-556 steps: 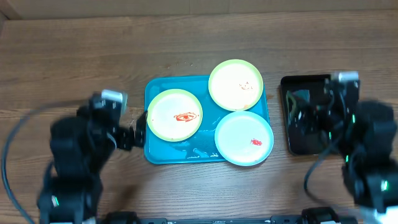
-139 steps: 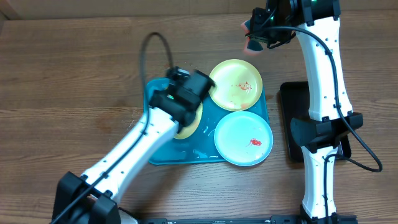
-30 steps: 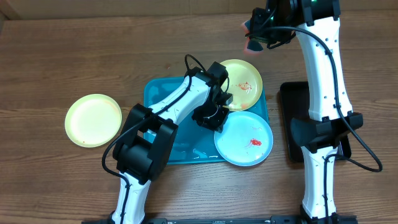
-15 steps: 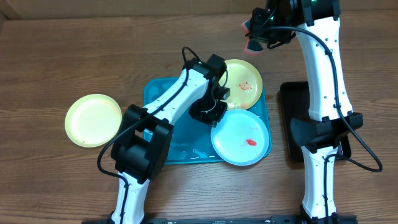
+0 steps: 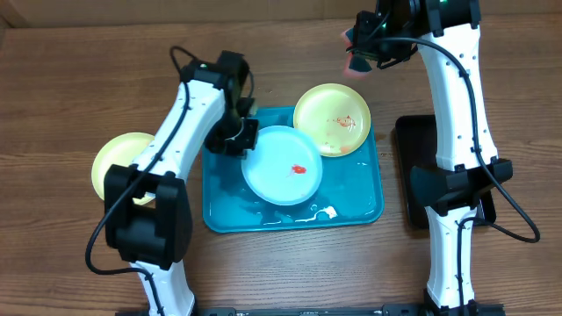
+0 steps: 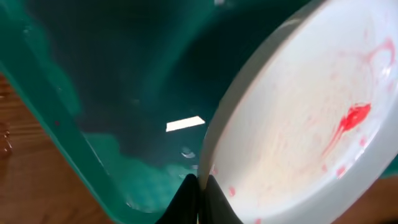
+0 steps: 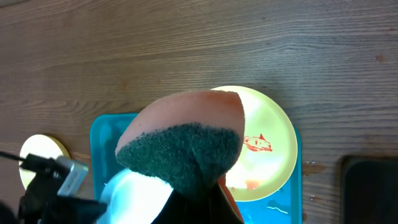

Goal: Clean dirty plates on tray and stack at the side
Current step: 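Scrub the white plate with the sponge while the left gripper holds it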

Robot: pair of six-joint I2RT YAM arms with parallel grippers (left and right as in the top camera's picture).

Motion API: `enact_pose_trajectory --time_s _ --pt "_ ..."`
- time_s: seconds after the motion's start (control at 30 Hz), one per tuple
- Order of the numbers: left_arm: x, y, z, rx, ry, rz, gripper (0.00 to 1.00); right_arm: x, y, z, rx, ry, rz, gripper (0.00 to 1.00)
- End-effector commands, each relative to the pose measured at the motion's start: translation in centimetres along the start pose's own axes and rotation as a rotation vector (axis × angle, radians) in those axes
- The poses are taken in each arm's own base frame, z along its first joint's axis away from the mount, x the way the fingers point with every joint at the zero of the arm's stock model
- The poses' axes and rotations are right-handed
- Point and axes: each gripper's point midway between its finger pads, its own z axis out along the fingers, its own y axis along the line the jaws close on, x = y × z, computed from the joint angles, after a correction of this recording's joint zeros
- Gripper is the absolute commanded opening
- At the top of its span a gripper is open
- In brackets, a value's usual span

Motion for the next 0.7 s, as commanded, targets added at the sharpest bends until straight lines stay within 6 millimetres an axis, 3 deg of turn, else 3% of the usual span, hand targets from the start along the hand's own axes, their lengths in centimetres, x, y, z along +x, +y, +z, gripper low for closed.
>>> enact_pose_trajectory --time_s 0.0,0.07,0.23,0.37,0.5,0.67 --pt "0.4 2.6 2.1 -0.027 -0.006 -0.1 0.05 -0.3 0.9 -1.9 -0.024 -0.047 -0.018 0.04" --pt "0.0 3.7 3.5 -0.021 -0.032 -0.157 0.04 0.1 1.7 -1.6 -0.033 -0.037 -0.031 0.04" --pt "-0.5 5.6 4.8 -0.01 -0.066 -0.267 0.04 1.6 3.9 -0.1 -0.042 0.01 -0.074 0.04" --pt "0.4 5.9 5.9 -0.015 -0.044 -0.273 0.04 4.3 5.1 3.3 0.002 0.115 -0.051 0.04" --pt "0.6 6.0 6.5 -0.014 -0.046 -0.273 0.04 8.4 6.5 8.8 0.037 0.253 -0.073 0.04" --pt "0.4 6.1 6.9 -0.013 -0.057 -0.271 0.04 12.0 7.4 12.3 0.062 0.341 -0.11 0.04"
